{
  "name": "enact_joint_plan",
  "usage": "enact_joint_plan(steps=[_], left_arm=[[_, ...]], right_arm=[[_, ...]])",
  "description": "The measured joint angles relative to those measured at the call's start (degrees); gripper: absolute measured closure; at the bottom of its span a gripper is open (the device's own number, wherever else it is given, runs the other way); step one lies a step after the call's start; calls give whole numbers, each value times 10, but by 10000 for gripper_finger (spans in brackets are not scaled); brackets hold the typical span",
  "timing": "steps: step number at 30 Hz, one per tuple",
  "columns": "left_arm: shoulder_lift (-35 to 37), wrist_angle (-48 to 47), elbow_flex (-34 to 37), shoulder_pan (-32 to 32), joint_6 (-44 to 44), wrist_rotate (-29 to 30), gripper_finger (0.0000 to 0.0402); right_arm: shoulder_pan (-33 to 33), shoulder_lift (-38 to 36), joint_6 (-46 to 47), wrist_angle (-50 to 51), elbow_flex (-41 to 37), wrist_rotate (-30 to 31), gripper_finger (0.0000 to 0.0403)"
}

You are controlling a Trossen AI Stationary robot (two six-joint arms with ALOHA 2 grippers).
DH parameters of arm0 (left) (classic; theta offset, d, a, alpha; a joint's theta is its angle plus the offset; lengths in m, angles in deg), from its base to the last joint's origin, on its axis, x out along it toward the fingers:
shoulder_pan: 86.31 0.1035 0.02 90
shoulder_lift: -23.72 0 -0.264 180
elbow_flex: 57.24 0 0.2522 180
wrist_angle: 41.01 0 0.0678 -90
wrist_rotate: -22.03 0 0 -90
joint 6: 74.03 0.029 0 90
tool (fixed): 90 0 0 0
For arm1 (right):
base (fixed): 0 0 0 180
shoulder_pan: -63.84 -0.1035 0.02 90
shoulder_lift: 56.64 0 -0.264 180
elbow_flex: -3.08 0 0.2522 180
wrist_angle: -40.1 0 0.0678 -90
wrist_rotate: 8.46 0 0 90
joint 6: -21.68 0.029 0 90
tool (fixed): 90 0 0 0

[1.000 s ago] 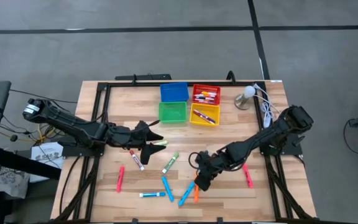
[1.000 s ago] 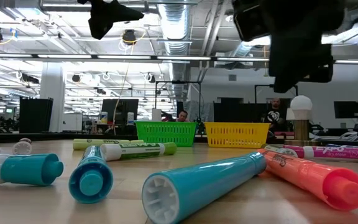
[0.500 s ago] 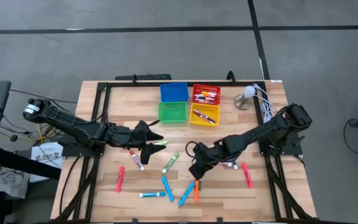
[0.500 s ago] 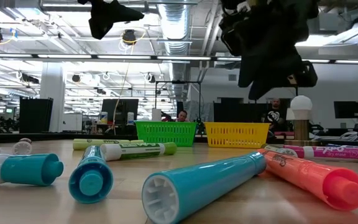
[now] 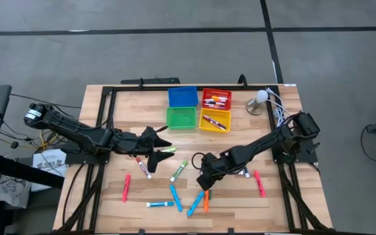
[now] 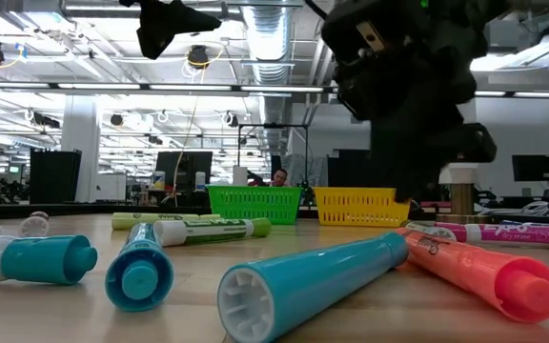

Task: Pick & Place Markers
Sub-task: Put the dark green marker into the yellow bin

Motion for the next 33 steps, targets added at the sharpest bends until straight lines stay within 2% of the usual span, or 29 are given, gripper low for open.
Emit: enact_joint_plan(steps=[11,33], left_arm=[[0,0,0,0,0,0,166],[0,0,0,0,0,0,166]], right_arm=[[6,0,0,26,0,-1,208],[11,-1,17,27,-26,16,199]])
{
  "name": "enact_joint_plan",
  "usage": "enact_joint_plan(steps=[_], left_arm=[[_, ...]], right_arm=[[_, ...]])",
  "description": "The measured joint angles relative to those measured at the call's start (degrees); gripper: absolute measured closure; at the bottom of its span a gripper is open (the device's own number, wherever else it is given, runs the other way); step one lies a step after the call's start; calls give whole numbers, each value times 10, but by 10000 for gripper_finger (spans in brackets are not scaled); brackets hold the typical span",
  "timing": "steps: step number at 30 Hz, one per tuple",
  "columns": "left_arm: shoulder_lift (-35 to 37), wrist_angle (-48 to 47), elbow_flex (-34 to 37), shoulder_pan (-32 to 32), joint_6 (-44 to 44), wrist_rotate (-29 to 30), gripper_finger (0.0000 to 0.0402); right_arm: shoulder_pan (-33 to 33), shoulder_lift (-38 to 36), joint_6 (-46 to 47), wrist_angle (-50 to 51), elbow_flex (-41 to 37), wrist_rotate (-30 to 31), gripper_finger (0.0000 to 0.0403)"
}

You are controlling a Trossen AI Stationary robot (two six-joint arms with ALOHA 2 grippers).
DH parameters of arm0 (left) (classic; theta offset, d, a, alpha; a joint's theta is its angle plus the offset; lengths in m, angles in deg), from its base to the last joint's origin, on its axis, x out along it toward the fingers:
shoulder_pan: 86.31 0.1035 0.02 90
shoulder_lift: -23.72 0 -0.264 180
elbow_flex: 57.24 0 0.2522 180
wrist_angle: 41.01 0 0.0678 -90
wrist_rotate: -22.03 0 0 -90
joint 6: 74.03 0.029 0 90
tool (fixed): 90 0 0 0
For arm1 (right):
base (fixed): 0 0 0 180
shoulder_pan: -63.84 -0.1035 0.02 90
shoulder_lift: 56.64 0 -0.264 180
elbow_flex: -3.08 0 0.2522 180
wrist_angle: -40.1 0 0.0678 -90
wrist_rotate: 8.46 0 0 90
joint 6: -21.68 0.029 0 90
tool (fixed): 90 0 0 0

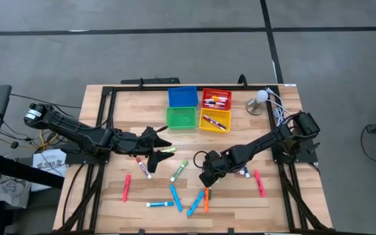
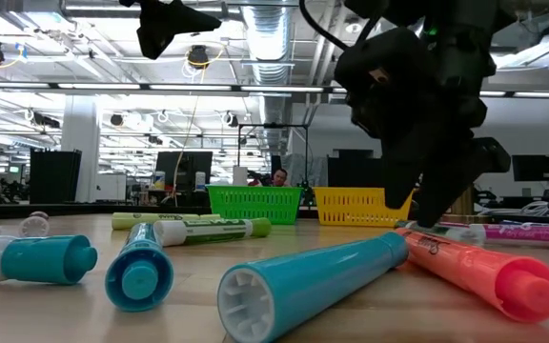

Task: Pick & Place Markers
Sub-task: Put the dark green marker into the yellow bin

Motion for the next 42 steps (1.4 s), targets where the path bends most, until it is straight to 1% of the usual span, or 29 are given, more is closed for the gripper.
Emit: enact_joint_plan(steps=[8,16,30,35,42], left_arm=[[0,0,0,0,0,0,166],[0,0,0,0,5,0,166],[0,0,0,0,16,0,166],[0,0,0,0,16,0,166],[0,0,0,0,20,0,166]], right_arm=[[0,0,9,0,0,-2,207],[-10,0,20,0,0,-3,206],[-10,0,18,50,0,-2,221],[-15,0,20,49,0,-2,224],[-37,41,43,32,3,-29,233]])
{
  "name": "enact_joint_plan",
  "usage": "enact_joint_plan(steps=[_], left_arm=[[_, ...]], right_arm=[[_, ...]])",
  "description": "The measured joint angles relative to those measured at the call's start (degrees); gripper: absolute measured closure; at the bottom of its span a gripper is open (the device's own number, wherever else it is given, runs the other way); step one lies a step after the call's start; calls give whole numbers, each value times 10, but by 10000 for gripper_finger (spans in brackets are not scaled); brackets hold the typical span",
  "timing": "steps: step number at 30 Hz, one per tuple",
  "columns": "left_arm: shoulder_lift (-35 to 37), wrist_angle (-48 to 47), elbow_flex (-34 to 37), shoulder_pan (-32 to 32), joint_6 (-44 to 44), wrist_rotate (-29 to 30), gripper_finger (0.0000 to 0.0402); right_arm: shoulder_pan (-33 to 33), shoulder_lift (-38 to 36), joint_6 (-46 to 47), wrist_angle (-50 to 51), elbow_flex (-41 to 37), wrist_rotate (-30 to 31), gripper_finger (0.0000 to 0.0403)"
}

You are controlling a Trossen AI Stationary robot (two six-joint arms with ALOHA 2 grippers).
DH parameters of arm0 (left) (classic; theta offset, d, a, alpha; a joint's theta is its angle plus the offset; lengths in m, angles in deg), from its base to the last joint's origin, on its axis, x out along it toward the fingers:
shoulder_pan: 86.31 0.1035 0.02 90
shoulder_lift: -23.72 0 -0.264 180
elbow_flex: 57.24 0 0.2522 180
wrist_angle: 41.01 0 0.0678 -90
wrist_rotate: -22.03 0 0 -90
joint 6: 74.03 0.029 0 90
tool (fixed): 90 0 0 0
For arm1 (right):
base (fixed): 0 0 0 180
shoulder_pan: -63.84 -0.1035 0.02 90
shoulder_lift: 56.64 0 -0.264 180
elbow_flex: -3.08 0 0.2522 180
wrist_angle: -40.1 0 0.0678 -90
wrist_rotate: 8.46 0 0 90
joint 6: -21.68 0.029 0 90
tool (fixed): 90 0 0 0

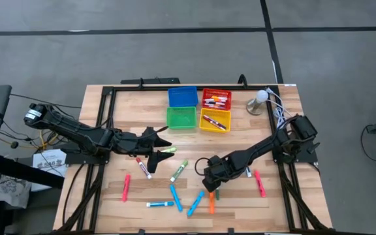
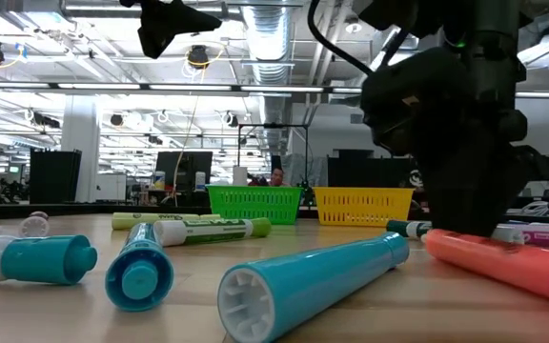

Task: Pick & Place Markers
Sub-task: Put the dark green marker into the yellow bin

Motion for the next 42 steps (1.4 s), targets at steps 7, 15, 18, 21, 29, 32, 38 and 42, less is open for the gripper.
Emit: enact_joint_plan(steps=[7,15,18,21,29,32,38,42], left_arm=[[0,0,0,0,0,0,166],[0,0,0,0,0,0,166],[0,0,0,0,0,0,166],[0,0,0,0,0,0,166],[0,0,0,0,0,0,166],[0,0,0,0,0,0,166],[0,0,0,0,0,0,166],[0,0,0,0,0,0,166]], right_arm=[[-10,7,20,2,0,12,241],[-13,0,16,17,-1,19,280],[-17,0,16,20,-1,24,297],[-18,0,16,23,-1,30,310],[-13,0,17,26,-2,39,354],[-13,0,17,24,-2,43,370],[-13,0,16,17,-2,43,380],[-13,0,16,19,2,44,368]])
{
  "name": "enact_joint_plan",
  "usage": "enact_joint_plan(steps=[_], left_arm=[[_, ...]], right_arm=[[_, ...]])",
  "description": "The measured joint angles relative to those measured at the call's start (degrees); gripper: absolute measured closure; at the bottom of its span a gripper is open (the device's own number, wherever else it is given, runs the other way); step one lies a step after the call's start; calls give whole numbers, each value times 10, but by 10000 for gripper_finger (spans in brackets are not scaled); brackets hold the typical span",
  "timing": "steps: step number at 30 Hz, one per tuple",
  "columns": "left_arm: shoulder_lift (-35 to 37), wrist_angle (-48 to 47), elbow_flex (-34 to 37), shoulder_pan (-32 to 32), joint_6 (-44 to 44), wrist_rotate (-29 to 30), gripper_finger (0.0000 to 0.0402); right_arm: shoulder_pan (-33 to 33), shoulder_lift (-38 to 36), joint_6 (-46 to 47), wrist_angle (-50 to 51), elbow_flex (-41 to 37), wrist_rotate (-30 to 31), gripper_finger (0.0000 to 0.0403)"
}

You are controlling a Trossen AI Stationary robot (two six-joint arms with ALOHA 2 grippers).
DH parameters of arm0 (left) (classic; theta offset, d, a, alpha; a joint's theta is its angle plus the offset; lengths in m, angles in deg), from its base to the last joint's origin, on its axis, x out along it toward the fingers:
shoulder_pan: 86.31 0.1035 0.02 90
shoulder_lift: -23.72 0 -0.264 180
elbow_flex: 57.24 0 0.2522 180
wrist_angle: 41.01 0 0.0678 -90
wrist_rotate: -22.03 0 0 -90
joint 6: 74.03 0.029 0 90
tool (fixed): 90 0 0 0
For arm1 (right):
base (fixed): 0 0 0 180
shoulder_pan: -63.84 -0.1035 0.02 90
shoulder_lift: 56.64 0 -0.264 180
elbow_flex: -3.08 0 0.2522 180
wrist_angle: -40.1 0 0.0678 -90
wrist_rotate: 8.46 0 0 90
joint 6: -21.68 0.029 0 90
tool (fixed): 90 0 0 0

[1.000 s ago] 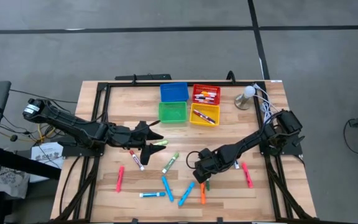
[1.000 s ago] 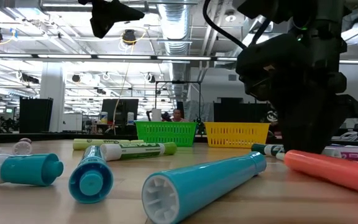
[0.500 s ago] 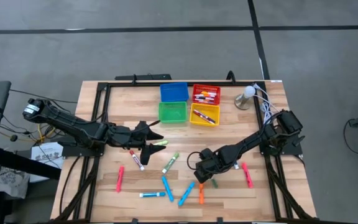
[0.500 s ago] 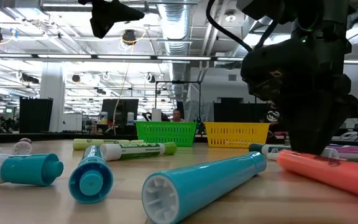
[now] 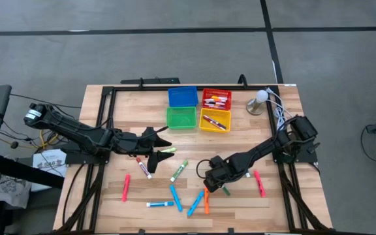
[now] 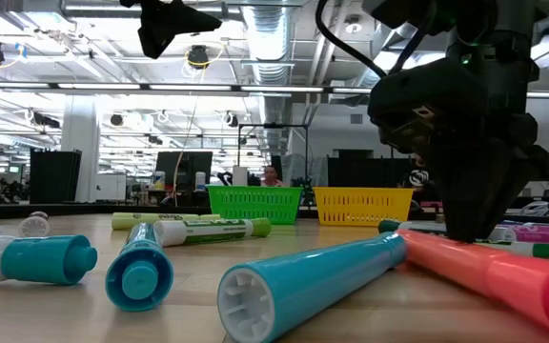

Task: Pick & Place Markers
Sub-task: Put the dark green marker into the yellow bin

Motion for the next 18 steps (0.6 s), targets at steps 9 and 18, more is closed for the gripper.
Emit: enact_joint_plan(steps=[9,18], left_arm=[[0,0,0,0,0,0,166],[0,0,0,0,0,0,166]], right_arm=[[0,4,-27,-16,27,1,381],[9,3,-64,-8,54,3,380]])
